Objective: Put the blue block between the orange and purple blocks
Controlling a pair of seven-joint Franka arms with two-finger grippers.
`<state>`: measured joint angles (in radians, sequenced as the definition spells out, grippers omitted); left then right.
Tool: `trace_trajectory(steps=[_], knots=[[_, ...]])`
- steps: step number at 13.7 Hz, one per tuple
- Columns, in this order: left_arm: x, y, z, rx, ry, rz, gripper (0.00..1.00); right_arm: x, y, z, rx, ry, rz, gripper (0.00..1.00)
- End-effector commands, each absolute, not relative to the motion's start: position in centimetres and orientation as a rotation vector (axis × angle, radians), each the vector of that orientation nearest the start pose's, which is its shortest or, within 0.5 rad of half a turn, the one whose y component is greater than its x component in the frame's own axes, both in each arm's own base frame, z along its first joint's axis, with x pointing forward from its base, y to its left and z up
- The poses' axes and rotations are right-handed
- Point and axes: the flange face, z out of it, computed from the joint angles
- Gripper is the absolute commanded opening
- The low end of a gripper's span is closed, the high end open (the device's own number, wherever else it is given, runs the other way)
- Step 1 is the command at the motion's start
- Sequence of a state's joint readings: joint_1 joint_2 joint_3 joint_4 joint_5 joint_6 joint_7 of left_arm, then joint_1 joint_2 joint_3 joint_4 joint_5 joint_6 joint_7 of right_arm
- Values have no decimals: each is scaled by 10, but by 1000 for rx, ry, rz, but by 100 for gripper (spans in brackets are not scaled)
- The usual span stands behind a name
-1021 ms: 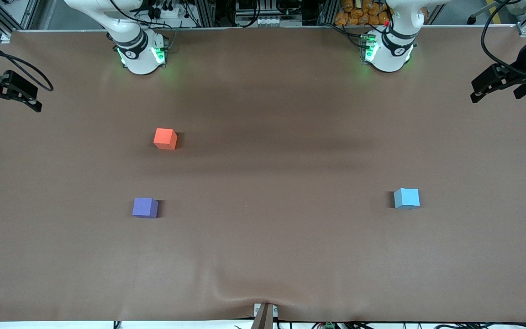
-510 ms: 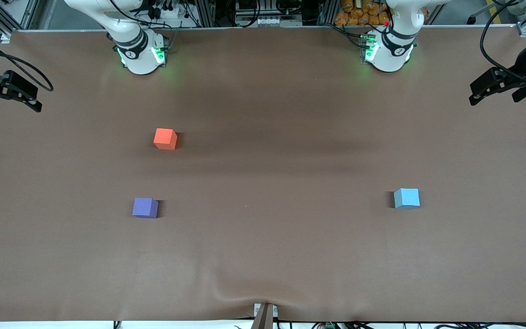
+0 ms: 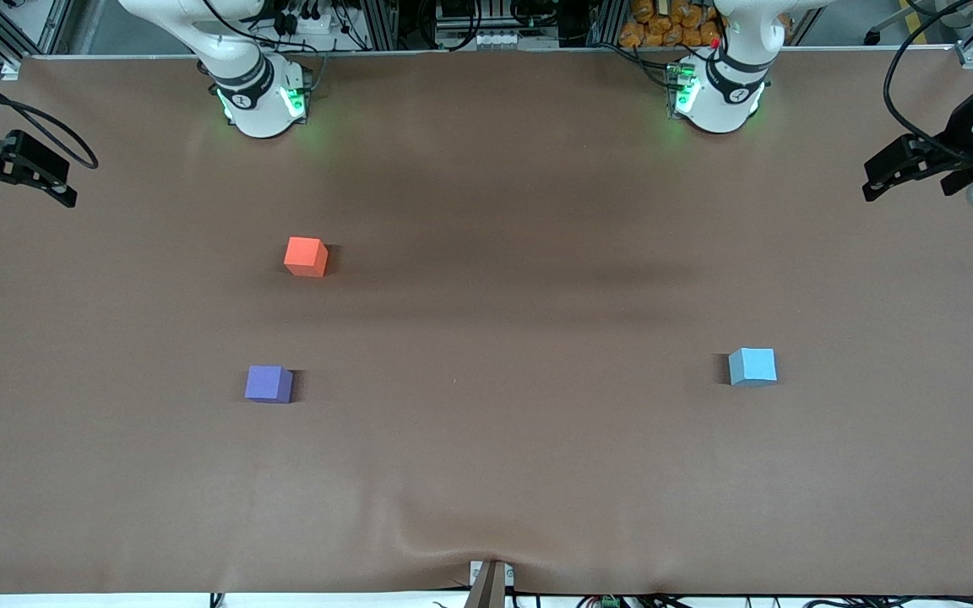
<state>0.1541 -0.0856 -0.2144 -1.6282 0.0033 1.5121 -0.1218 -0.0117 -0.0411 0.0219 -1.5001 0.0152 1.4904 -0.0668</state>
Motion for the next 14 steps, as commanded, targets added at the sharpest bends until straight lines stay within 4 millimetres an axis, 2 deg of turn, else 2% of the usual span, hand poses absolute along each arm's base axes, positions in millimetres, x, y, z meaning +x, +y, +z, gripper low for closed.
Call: trace_trajectory(steps=[1, 4, 6, 11, 12, 14], knots=[[520, -36, 634, -3135, -78, 63, 100, 536, -2, 674, -3090, -103, -63, 100], [521, -34, 631, -3135, -83, 65, 100, 536, -3, 675, -3087, -101, -63, 100], [523, -33, 621, -3135, -81, 61, 100, 535, -2, 675, -3087, -101, -61, 100], [542, -31, 583, -3144, -83, 48, 100, 535, -2, 674, -3087, -101, -53, 100], [547, -22, 575, -3147, -107, 50, 100, 535, -2, 674, -3087, -101, -53, 100], [551, -19, 564, -3149, -115, 43, 100, 535, -3, 674, -3087, -99, -54, 100]])
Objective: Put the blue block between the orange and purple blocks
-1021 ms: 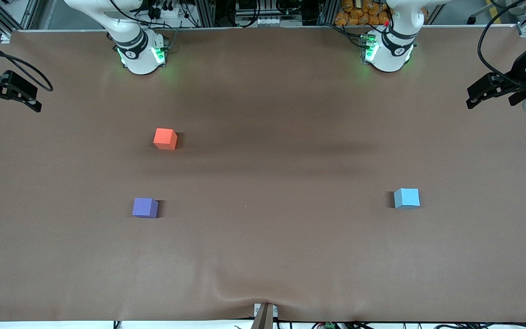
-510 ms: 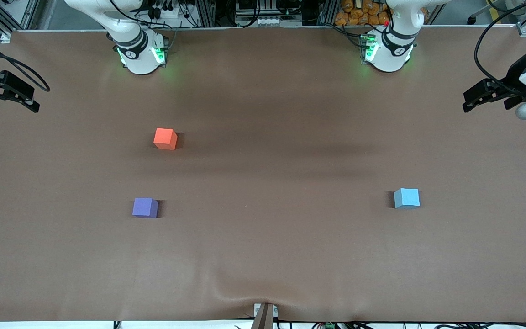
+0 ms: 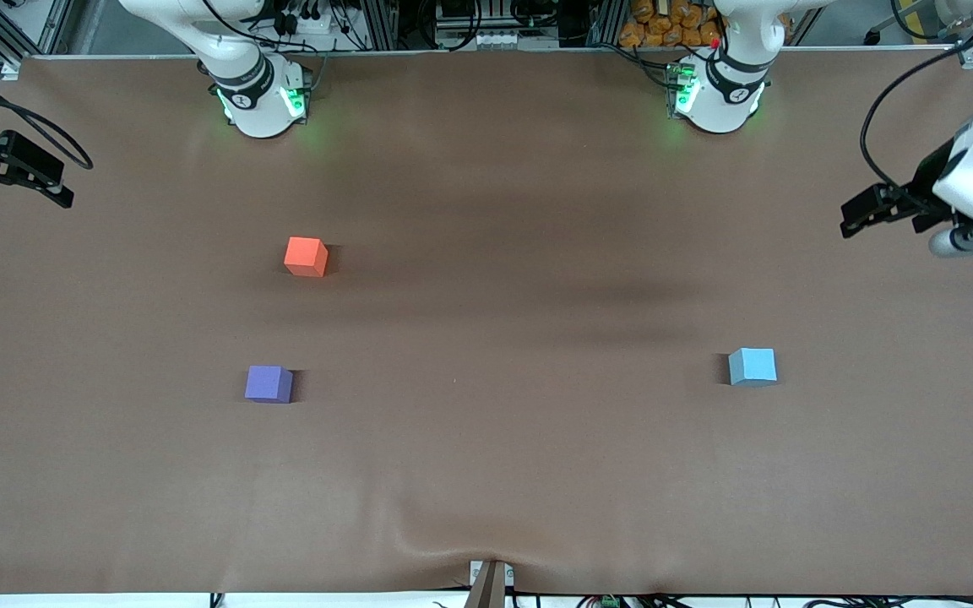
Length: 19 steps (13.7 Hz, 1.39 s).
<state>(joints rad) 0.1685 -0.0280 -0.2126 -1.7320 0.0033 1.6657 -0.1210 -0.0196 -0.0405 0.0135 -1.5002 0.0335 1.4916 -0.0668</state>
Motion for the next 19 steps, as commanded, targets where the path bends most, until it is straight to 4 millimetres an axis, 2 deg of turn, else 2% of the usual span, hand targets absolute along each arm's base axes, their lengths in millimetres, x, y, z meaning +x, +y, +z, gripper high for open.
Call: trace_trajectory(steps=[1, 9, 14, 19], knots=[[551, -20, 560, -3149, -113, 38, 100, 535, -2, 674, -3087, -101, -53, 100], [556, -17, 508, -3151, -119, -15, 100, 535, -3, 673, -3087, -99, -49, 100], [573, -14, 462, -3165, -125, -31, 100, 535, -3, 674, -3087, -99, -49, 100], [582, -2, 443, -3167, -155, -25, 100, 535, -3, 674, -3087, -99, -49, 100]])
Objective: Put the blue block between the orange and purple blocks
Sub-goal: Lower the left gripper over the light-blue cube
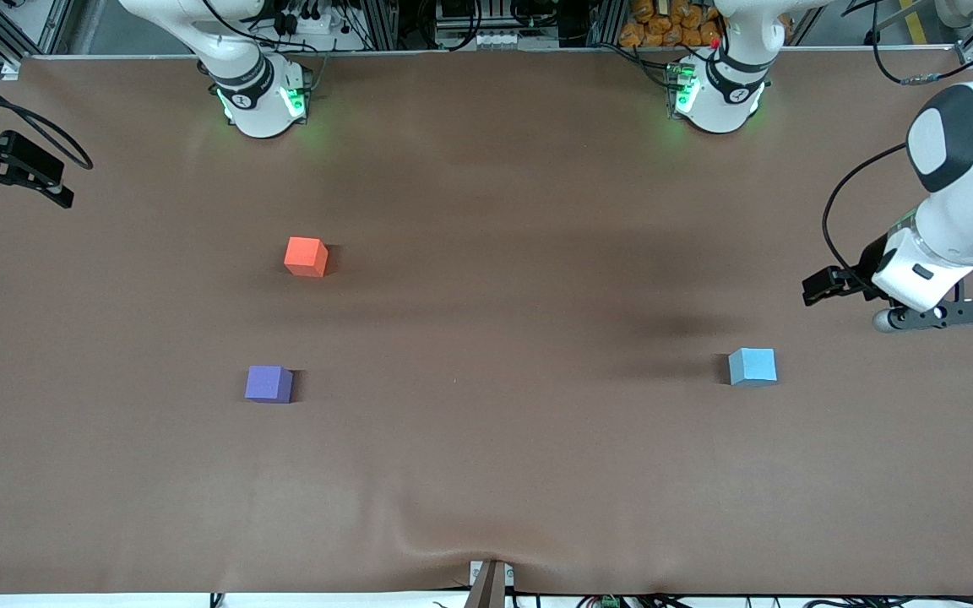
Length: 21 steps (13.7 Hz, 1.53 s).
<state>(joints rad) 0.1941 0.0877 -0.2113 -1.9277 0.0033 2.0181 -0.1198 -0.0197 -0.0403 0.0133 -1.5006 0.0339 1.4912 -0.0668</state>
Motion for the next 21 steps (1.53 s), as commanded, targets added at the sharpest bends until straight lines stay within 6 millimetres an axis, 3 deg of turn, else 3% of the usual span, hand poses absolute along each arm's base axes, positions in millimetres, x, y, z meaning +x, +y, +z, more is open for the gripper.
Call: trace_trajectory(steps=[1, 8, 15, 21], knots=[[584, -2, 438, -3171, -157, -28, 100, 535, -3, 674, -3087, -99, -49, 100], [601, 1, 404, -3184, -166, -66, 100, 535, -3, 674, -3087, -99, -49, 100], [611, 3, 386, -3192, -172, -89, 100, 535, -3, 674, -3087, -99, -49, 100], [643, -12, 346, -3228, -154, -188, 100, 535, -3, 674, -3087, -96, -49, 100]])
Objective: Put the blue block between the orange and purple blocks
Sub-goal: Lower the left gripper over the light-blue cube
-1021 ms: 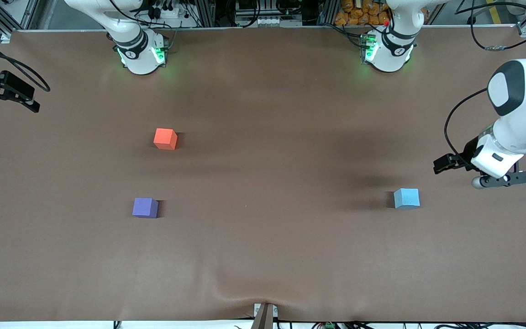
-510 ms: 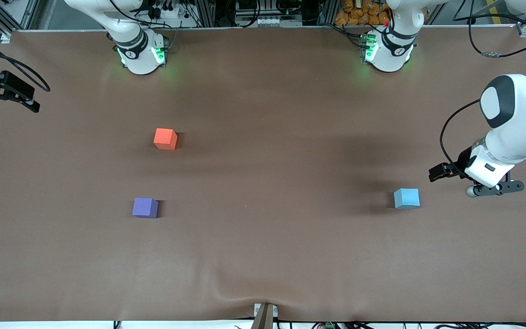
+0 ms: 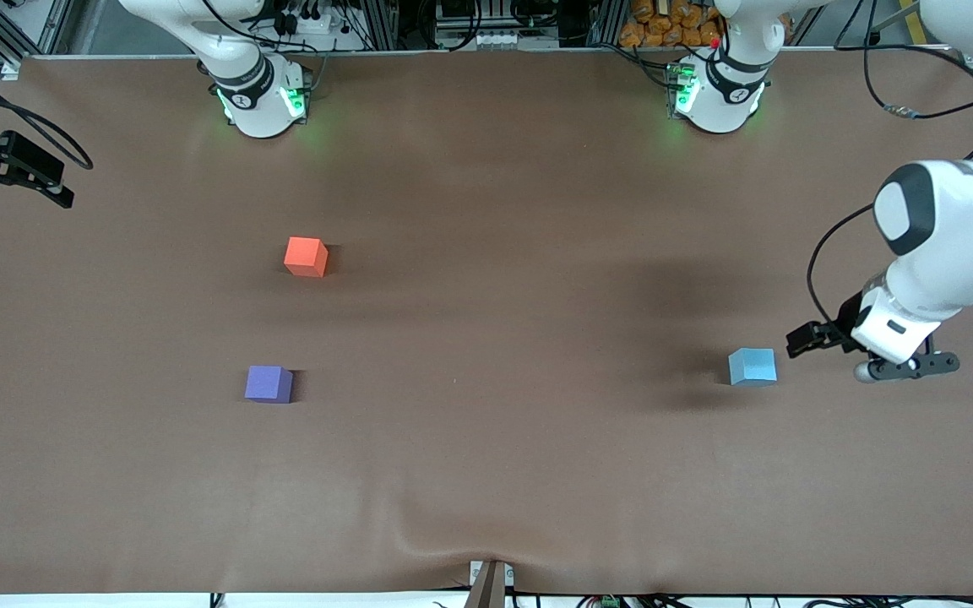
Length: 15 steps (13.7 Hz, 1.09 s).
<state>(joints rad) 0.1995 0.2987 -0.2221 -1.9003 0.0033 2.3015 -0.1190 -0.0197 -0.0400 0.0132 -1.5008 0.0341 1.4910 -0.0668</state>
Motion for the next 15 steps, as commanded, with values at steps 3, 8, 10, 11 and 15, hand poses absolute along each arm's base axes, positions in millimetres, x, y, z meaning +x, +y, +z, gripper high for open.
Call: trace_trajectory(steps=[3, 8, 10, 11, 15], knots=[[649, -27, 342, -3237, -148, -185, 100, 535, -3, 674, -3087, -96, -49, 100], [663, -34, 323, -3252, -141, -163, 100, 535, -3, 674, -3087, -96, -49, 100], [669, -35, 315, -3259, -142, -156, 100, 535, -3, 674, -3087, -96, -51, 100], [673, -35, 312, -3263, -144, -158, 100, 535, -3, 674, -3085, -97, -49, 100], [675, -64, 293, -3287, -127, -112, 100, 535, -3, 674, -3087, -96, -49, 100]])
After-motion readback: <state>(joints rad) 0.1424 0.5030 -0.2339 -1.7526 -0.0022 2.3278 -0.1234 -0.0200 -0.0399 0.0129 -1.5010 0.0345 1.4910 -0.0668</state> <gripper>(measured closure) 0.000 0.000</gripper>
